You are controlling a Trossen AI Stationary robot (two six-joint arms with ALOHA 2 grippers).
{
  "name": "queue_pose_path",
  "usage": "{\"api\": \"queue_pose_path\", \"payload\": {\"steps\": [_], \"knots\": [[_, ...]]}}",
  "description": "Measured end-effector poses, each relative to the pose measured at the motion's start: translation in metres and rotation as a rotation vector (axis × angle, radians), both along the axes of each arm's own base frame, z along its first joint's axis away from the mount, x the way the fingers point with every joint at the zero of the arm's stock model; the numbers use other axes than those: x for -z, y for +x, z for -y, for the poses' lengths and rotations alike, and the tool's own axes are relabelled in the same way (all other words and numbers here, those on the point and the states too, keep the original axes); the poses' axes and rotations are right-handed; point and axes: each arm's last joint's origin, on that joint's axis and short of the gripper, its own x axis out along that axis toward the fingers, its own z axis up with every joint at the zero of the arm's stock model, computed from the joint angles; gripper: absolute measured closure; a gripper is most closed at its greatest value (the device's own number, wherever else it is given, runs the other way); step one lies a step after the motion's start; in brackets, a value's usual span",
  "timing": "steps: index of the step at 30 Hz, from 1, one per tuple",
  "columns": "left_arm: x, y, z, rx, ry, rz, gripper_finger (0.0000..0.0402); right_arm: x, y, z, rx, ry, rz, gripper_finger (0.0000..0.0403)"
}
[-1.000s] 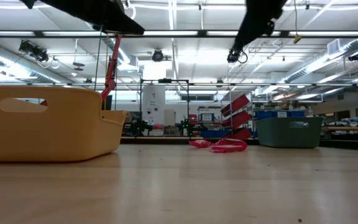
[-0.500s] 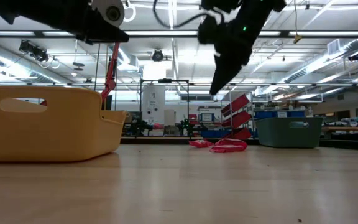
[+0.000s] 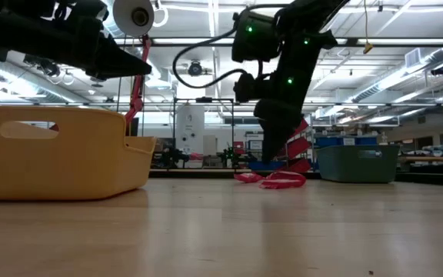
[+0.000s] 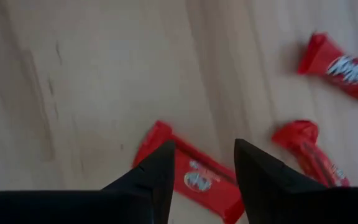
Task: Sort candy
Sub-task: Put the red chocolate into the orange bin
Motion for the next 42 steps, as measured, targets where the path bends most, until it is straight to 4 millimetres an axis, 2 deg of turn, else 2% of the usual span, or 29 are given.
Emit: {"api": "queue_pose_path", "payload": {"steps": [3, 13, 18, 30, 34, 42], "knots": [[0.000, 0.000, 0.000, -0.004, 0.001, -0.004, 0.0302, 0.001, -0.002, 0.000, -0.061, 0.021, -0.036, 0.0241], [0.000, 0.000, 0.000, -0.003, 0.000, -0.005, 0.0302, 0.002, -0.005, 0.002, -0.452, -0.085, -0.163, 0.0161], [0.001, 0.000, 0.000, -0.003, -0.002, -0.007, 0.0302, 0.006, -0.008, 0.007, -0.516, -0.053, -0.177, 0.0135], [0.001, 0.000, 0.000, -0.002, 0.000, -0.015, 0.0302, 0.026, -0.016, 0.015, -0.492, -0.051, -0.159, 0.0140], [0.001, 0.000, 0.000, -0.002, 0.000, -0.015, 0.0302, 0.032, -0.020, 0.019, -0.488, 0.001, -0.124, 0.0144], [0.001, 0.000, 0.000, 0.003, -0.001, -0.014, 0.0302, 0.034, -0.022, 0.020, -0.468, 0.048, -0.113, 0.0183]]}}
